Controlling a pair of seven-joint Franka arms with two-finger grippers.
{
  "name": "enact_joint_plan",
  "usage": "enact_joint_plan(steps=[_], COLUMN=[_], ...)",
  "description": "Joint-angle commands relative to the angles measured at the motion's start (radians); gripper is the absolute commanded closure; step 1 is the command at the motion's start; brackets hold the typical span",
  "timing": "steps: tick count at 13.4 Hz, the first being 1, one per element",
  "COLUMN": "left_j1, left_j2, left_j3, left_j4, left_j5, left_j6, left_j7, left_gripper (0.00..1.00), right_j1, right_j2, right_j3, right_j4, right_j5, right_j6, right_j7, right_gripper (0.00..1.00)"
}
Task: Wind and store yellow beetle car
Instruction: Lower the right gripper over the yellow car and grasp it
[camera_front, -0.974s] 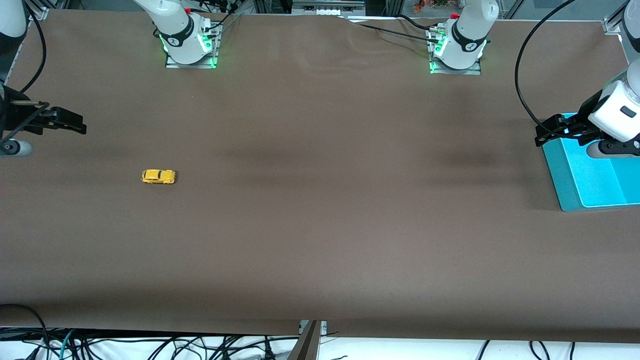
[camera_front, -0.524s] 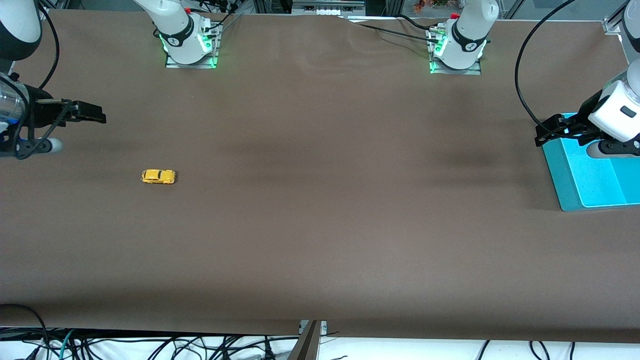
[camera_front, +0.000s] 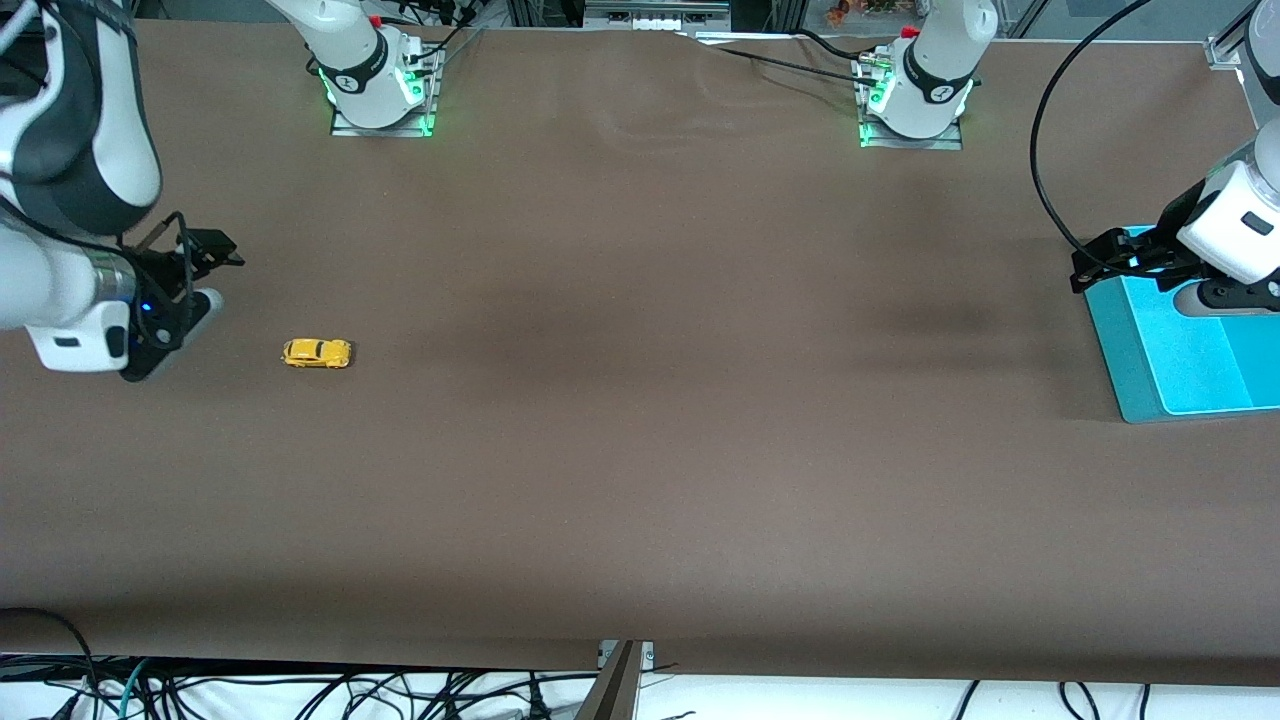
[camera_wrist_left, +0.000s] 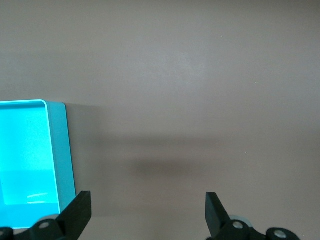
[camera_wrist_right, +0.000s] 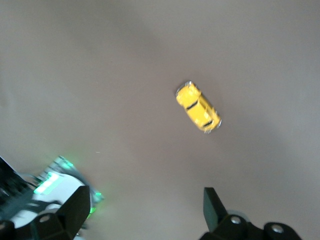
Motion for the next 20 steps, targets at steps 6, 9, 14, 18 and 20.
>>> enact_joint_plan(steps=[6, 9, 14, 18, 20], left_j1=[0.009, 0.009, 0.006, 0.012, 0.011], left_j2=[0.009, 0.009, 0.009, 0.009, 0.009], left_j3=[-0.003, -0.003, -0.005, -0.005, -0.008], left_j4=[0.026, 0.026, 0.026, 0.026, 0.026], left_j5=[-0.027, -0.027, -0.027, -0.027, -0.031], left_j6=[-0.021, -0.019, -0.019, -0.021, -0.021], left_j7=[0.001, 0.001, 0.001, 0.001, -0.001], left_gripper=[0.0, 0.0, 0.0, 0.0, 0.0], right_j1=[-0.001, -0.003, -0.008, -0.011, -0.011], right_j2=[-0.031, -0.066, -0.066, -0.06, -0.057], right_j3=[-0.001, -0.004, -0.014, -0.028, -0.028], right_j4=[-0.418, -0.576, -0.708, -0.77, -0.793], right_j5=[-0.011, -0.013, -0.008, -0.006, -0.005], right_j6=[0.606, 0.803, 1.025, 1.136, 1.185], right_j7=[-0.462, -0.511, -0.62, -0.651, -0.67], right_gripper=[0.0, 0.0, 0.0, 0.0, 0.0])
